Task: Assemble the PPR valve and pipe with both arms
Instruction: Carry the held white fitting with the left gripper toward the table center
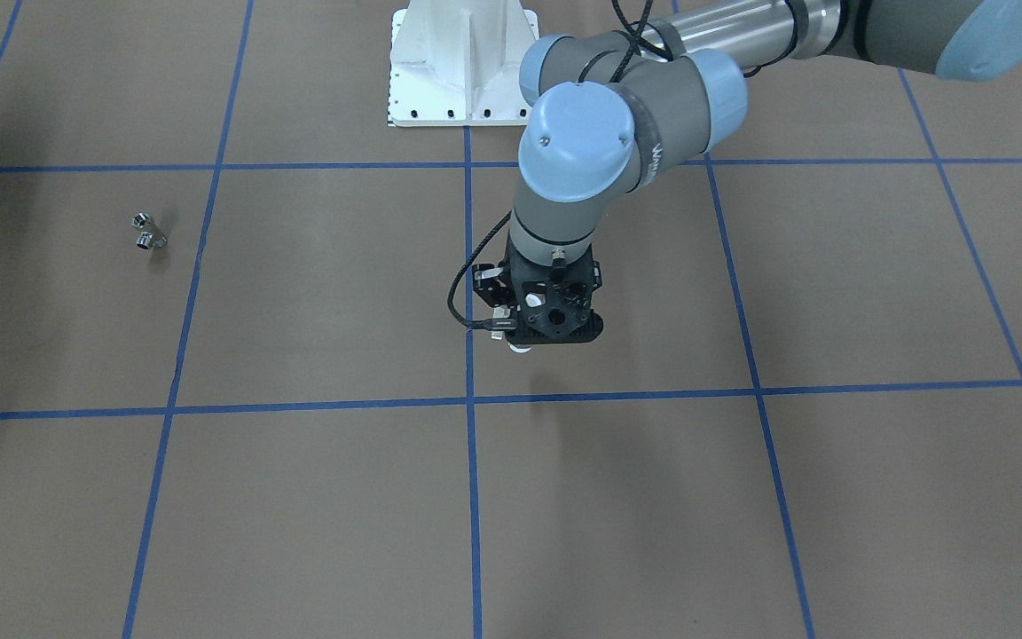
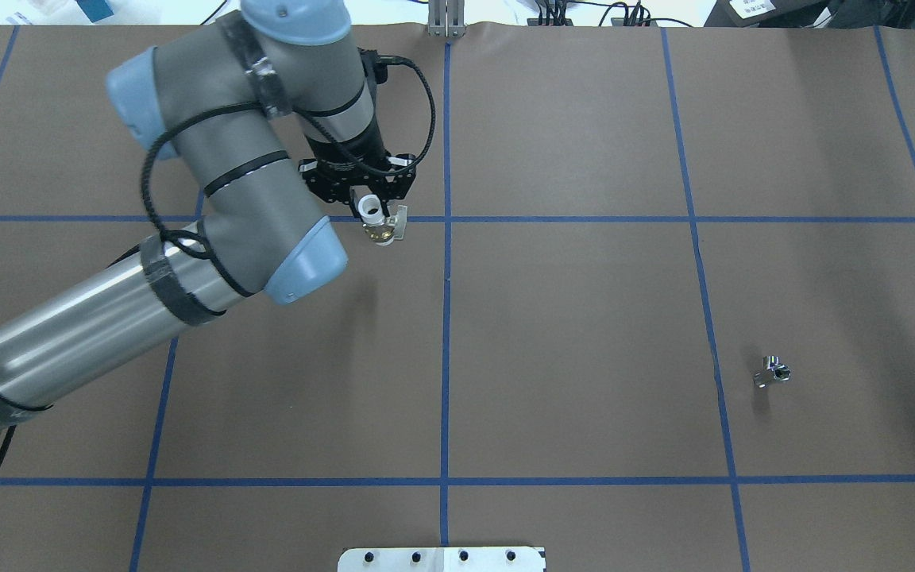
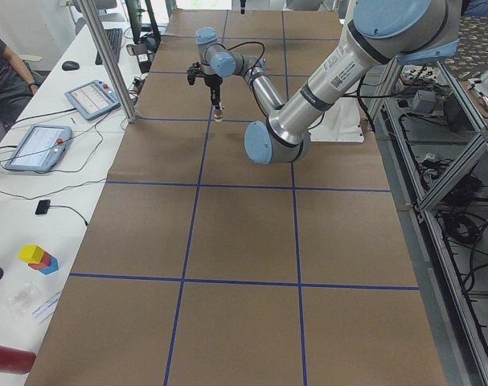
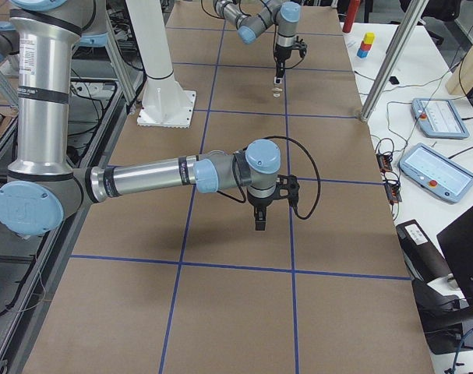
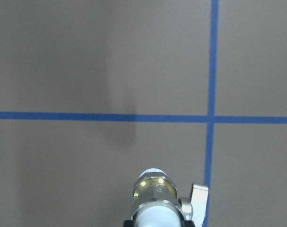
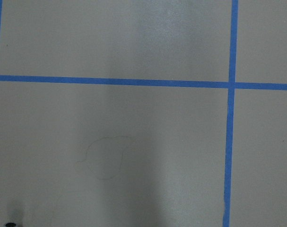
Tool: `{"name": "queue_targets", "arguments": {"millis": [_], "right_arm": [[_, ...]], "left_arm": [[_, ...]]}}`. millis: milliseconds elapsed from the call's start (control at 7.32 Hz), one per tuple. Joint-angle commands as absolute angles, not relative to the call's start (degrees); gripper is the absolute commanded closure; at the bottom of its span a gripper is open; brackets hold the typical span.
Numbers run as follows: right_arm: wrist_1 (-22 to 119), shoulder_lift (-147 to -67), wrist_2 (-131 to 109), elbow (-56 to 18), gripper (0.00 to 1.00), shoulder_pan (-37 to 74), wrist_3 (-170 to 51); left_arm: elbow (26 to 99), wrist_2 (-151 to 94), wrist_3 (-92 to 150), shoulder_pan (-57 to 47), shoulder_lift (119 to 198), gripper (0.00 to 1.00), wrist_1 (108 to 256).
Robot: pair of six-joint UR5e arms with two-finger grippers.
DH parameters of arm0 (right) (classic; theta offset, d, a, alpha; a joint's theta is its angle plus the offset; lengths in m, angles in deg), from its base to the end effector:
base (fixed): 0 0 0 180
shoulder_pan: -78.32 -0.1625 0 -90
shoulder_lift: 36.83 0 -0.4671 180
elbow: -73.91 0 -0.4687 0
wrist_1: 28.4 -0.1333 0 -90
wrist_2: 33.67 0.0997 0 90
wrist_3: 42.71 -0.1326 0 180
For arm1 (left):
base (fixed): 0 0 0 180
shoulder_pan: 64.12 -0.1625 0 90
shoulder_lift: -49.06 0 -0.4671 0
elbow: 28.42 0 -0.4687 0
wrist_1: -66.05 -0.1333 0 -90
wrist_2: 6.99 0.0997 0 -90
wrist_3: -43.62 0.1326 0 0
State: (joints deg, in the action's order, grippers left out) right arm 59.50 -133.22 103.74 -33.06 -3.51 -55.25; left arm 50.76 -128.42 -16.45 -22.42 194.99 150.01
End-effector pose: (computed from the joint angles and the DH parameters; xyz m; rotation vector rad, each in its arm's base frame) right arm -0.0394 -0.5254 0.6063 0.0570 -0.8478 -0.0199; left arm 0.6042 -0.6243 0.1171 -0.0384 0.8458 -0.0060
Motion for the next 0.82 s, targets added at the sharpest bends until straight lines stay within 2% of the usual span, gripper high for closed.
{"name": "queue_targets", "arguments": {"millis": [0, 273, 683], "right_arm": [[59.5, -133.2, 104.3, -33.1, 0.0, -3.5, -55.4], [59.5, -133.2, 104.4, -33.6, 0.0, -3.5, -57.1], [59.5, -133.2, 104.3, -33.9, 0.0, -3.4, -57.7]], "left_arm": [[39.5, -128.1, -18.8, -23.5, 202.7, 1.0, 153.0], [35.1, -128.1, -19.0, -23.8, 204.2, 1.0, 156.3], [33.5, -127.3, -18.8, -24.3, 204.3, 1.0, 157.2]]}}
